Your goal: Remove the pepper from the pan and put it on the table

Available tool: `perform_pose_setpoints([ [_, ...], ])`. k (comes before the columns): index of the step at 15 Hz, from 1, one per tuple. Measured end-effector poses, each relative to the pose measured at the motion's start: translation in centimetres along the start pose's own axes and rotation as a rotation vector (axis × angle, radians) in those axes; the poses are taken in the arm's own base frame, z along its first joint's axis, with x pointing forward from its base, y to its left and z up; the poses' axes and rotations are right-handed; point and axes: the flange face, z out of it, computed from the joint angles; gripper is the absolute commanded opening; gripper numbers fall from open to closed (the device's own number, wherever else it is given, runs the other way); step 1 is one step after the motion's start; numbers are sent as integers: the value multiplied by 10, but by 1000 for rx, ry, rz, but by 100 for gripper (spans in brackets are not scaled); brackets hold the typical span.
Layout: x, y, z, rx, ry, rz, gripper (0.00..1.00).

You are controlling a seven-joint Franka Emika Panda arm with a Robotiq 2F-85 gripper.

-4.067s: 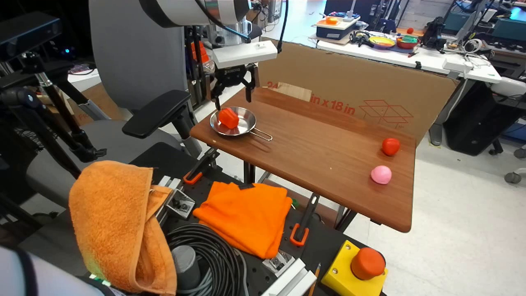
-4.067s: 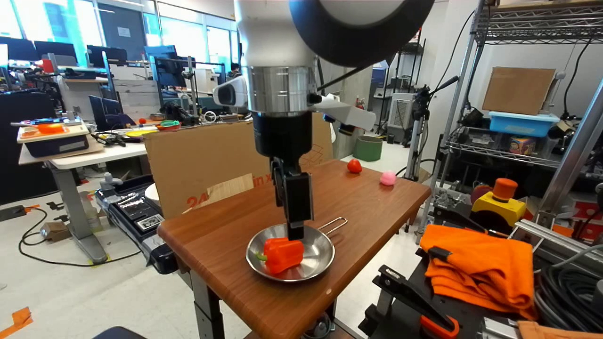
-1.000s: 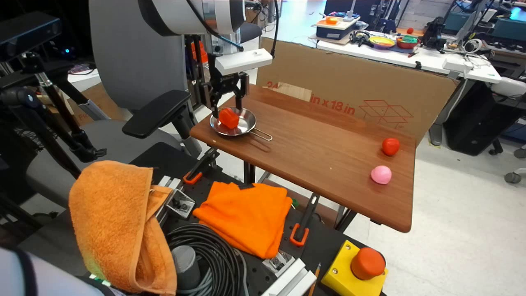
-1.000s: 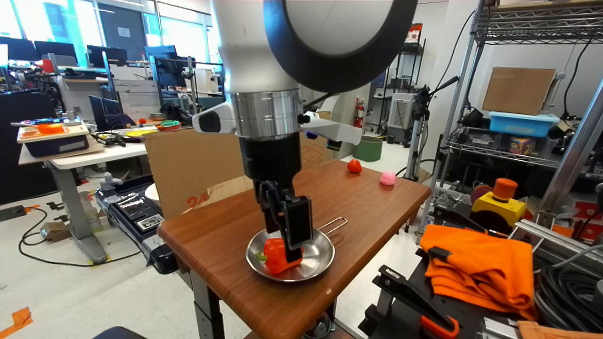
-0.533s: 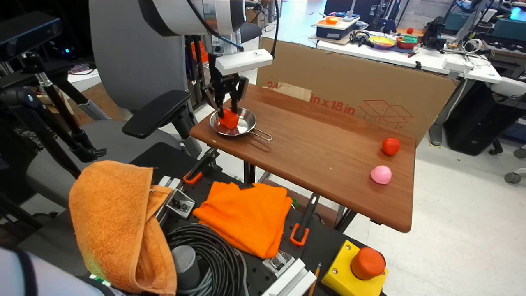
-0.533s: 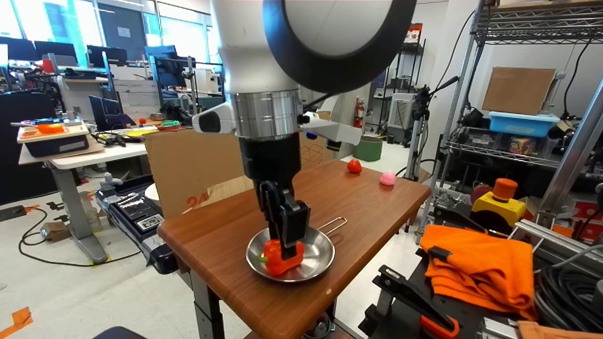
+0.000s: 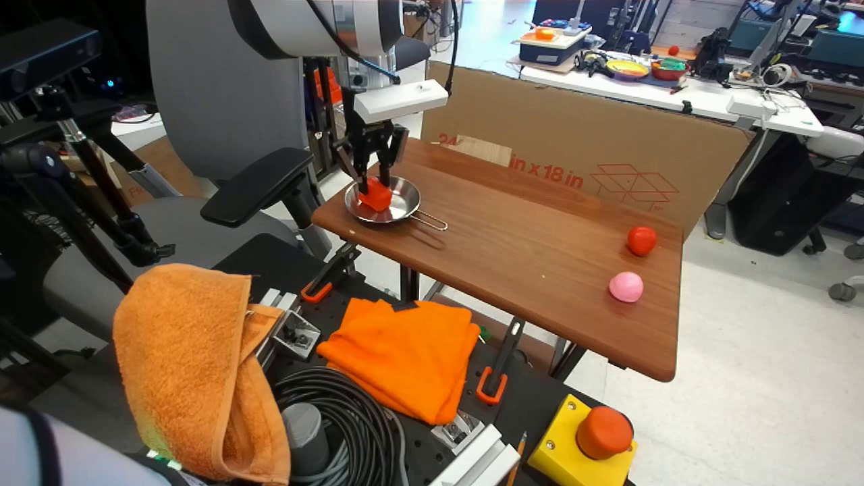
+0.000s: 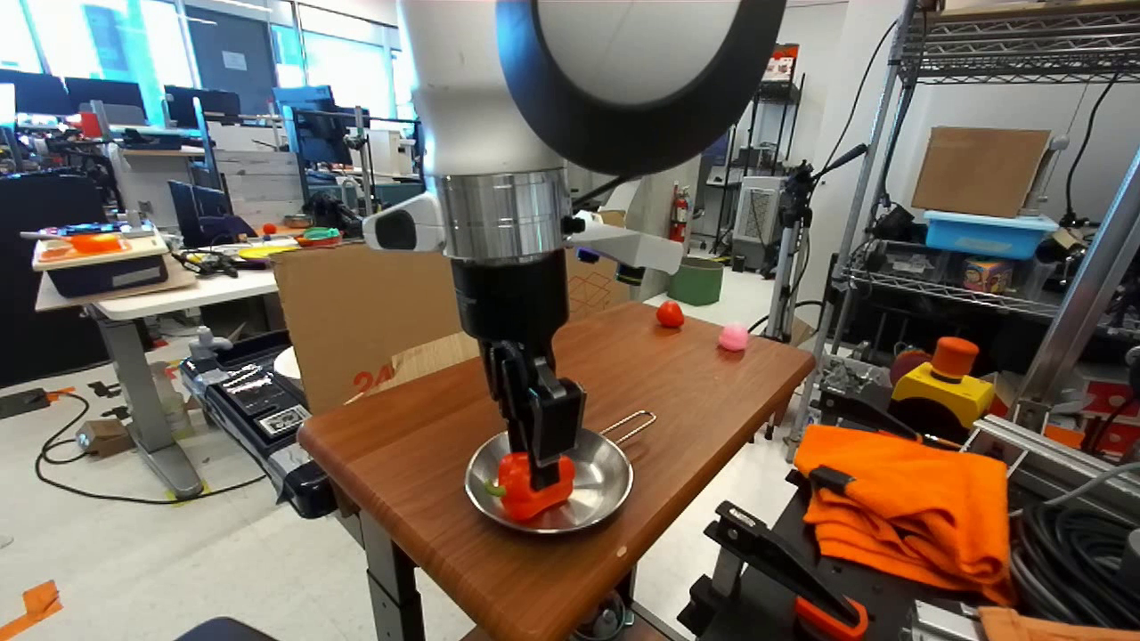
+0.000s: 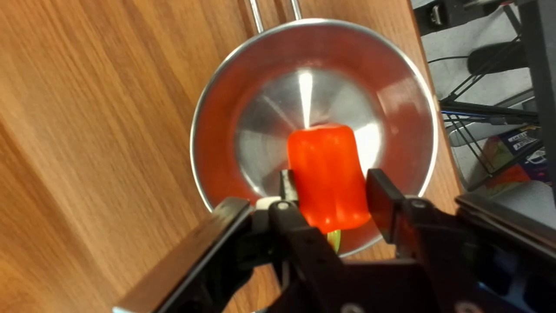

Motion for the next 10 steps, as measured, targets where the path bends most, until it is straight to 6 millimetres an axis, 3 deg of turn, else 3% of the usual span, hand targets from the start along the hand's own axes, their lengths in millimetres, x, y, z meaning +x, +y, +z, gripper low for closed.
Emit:
perform_pose_setpoints([
  [5, 1, 1, -4, -7, 4, 2, 19],
  [10, 1, 6, -31, -51, 26, 25, 19],
])
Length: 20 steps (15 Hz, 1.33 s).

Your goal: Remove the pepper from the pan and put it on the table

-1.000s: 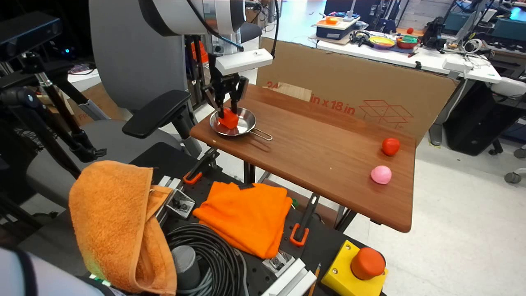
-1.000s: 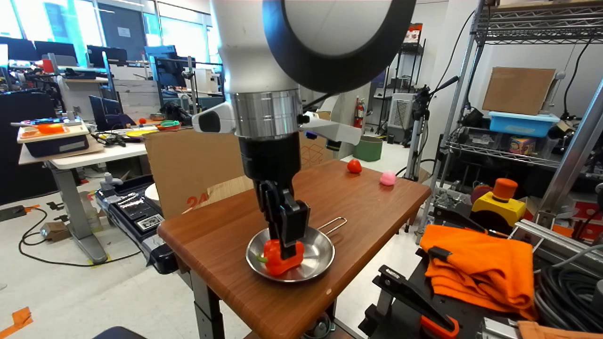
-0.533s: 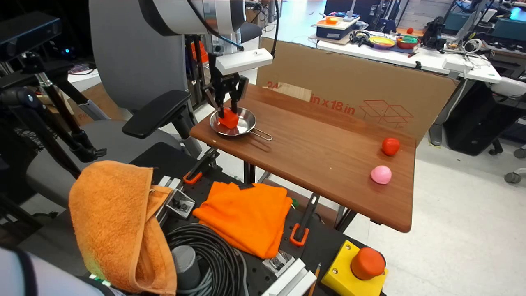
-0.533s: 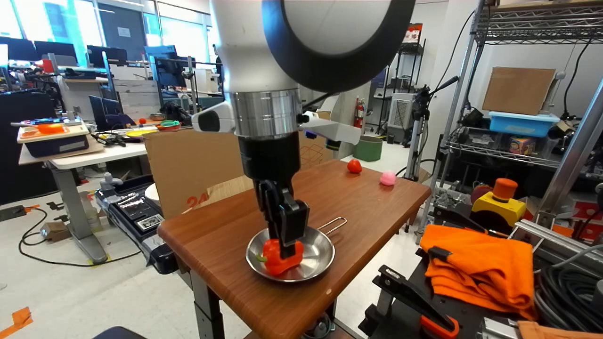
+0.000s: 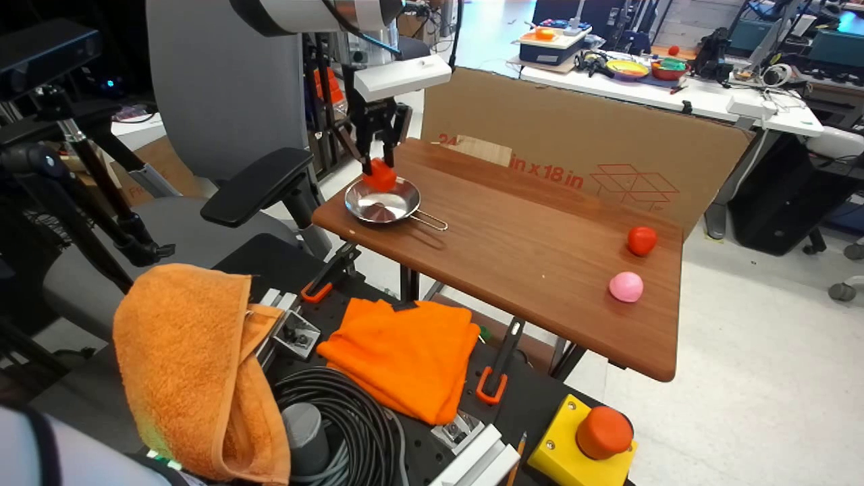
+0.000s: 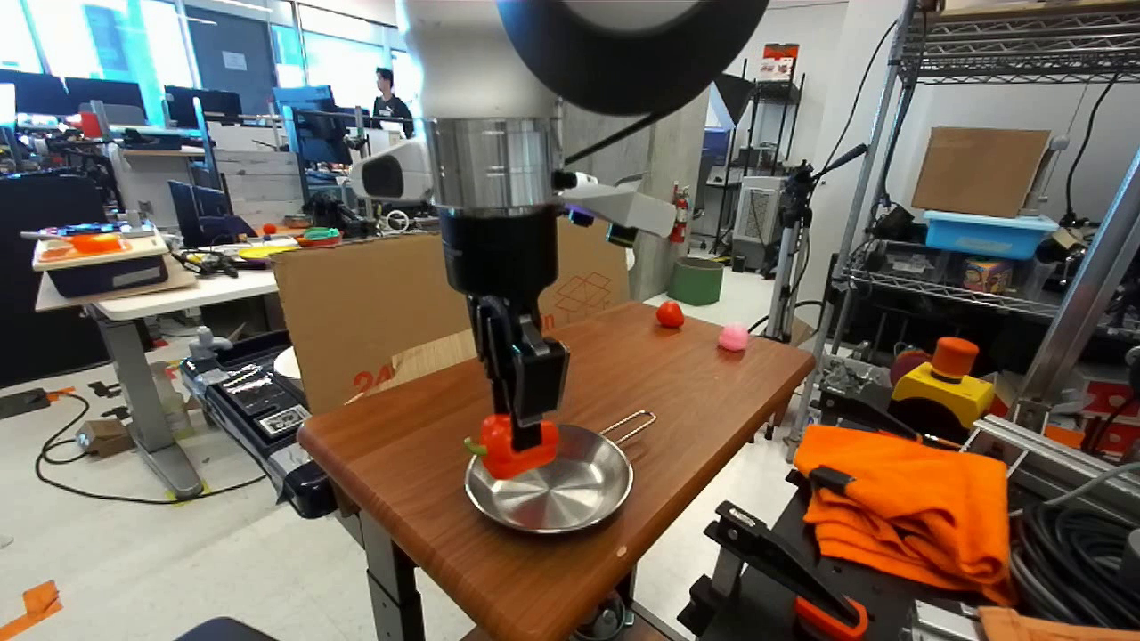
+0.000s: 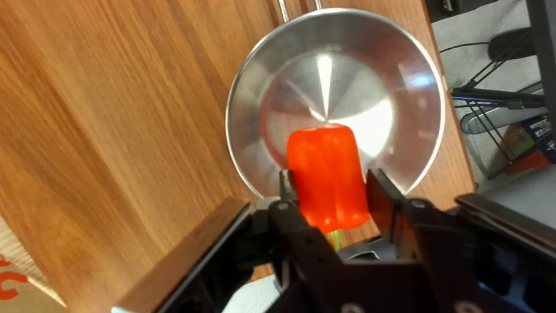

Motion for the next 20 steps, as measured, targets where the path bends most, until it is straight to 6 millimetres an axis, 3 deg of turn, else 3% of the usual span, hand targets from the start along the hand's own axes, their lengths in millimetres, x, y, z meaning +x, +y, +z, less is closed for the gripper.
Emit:
perform_pose_setpoints([
  [4, -9, 10, -19, -33, 10, 82, 19],
  [7, -27, 23, -25, -42, 12, 180, 19],
  [12, -61, 41, -30, -35, 19, 318, 19],
  [20, -98, 54, -29, -19, 56, 492, 19],
])
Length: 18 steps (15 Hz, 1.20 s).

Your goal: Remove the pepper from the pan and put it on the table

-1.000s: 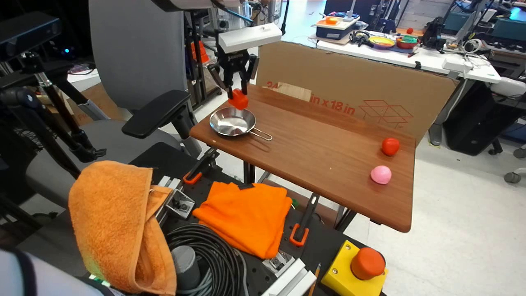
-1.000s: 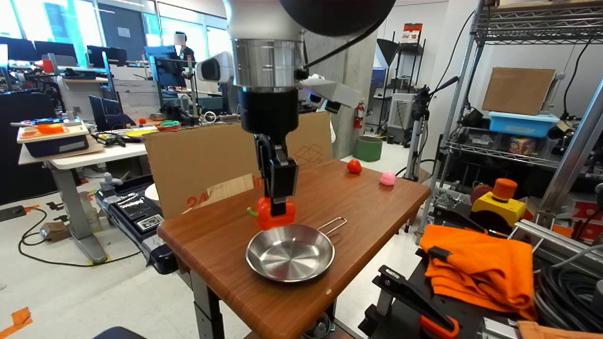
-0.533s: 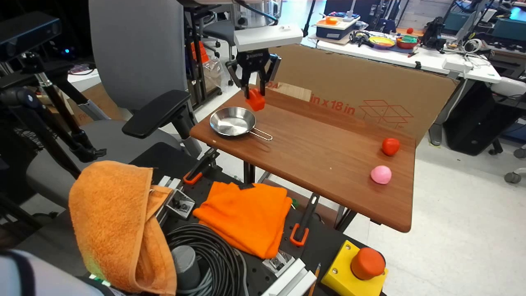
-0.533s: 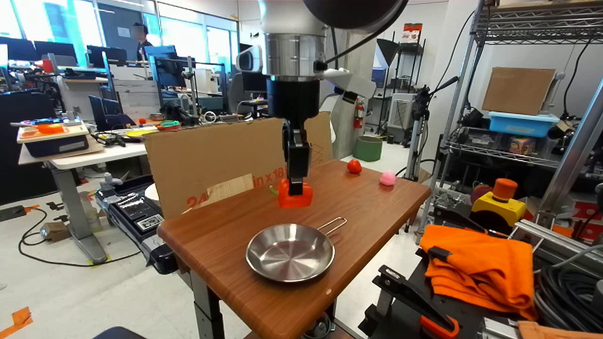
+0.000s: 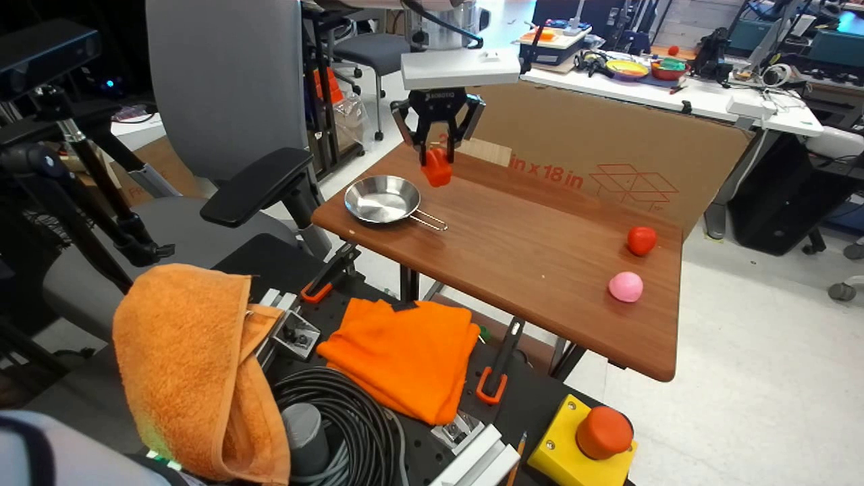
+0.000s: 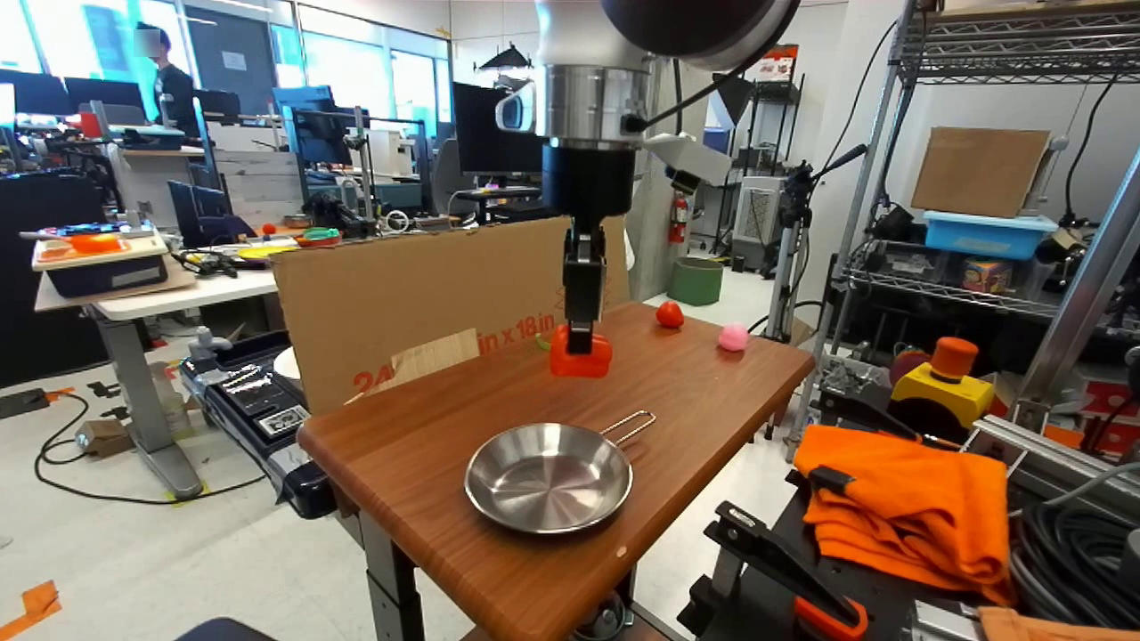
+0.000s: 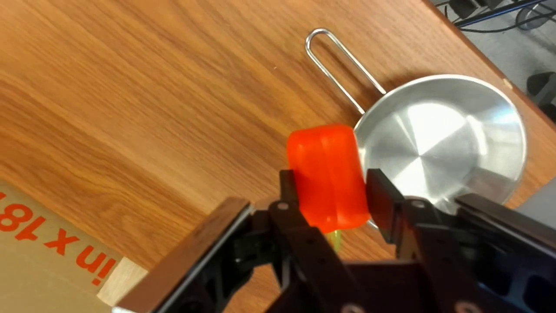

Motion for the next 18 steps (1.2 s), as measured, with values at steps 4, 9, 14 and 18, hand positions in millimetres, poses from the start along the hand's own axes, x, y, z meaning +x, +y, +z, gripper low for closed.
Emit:
perform_pose_setpoints([
  [4, -22, 20, 1, 0, 16, 126, 19],
  [9, -44, 34, 3, -9, 9, 268, 19],
  [14, -58, 43, 7, -12, -4, 389, 19],
  [18, -69, 50, 9, -15, -15, 484, 19],
])
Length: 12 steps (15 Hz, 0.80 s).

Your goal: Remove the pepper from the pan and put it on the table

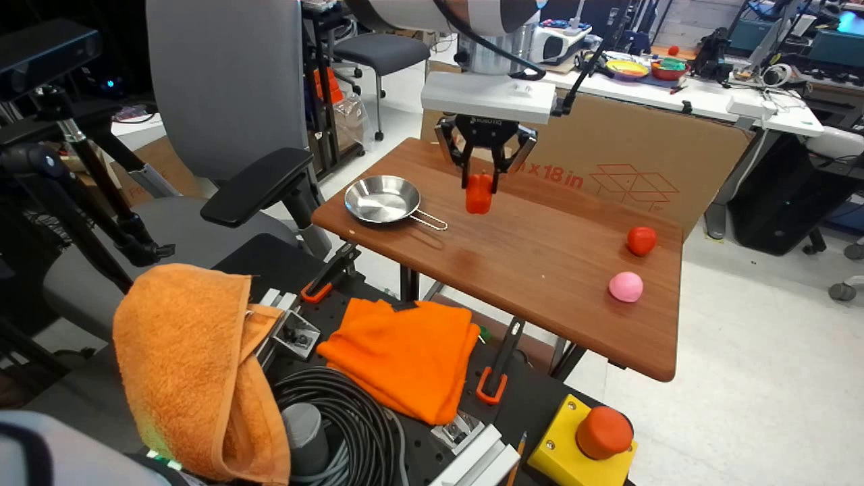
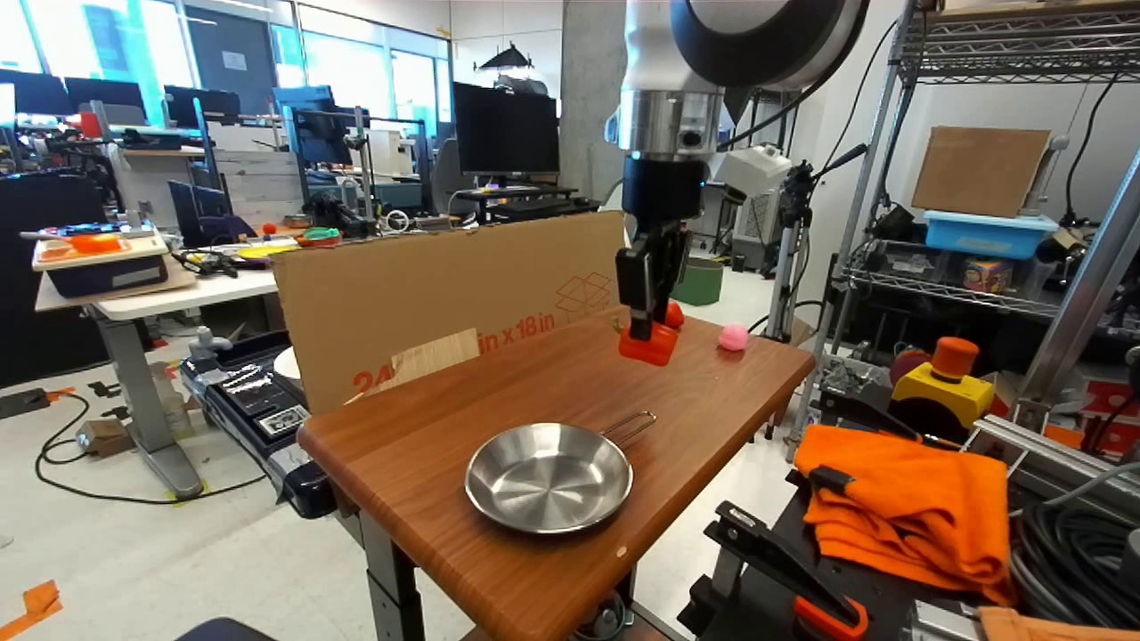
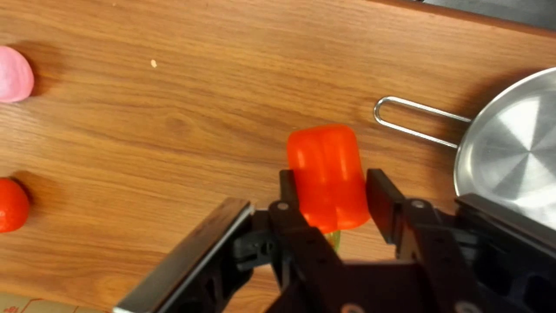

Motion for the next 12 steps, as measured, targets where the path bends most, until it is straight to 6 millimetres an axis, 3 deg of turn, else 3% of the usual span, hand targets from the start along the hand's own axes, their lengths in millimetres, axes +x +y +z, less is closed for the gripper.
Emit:
perform_pose_setpoints([
  [12, -7, 10, 15, 29, -27, 63, 19],
])
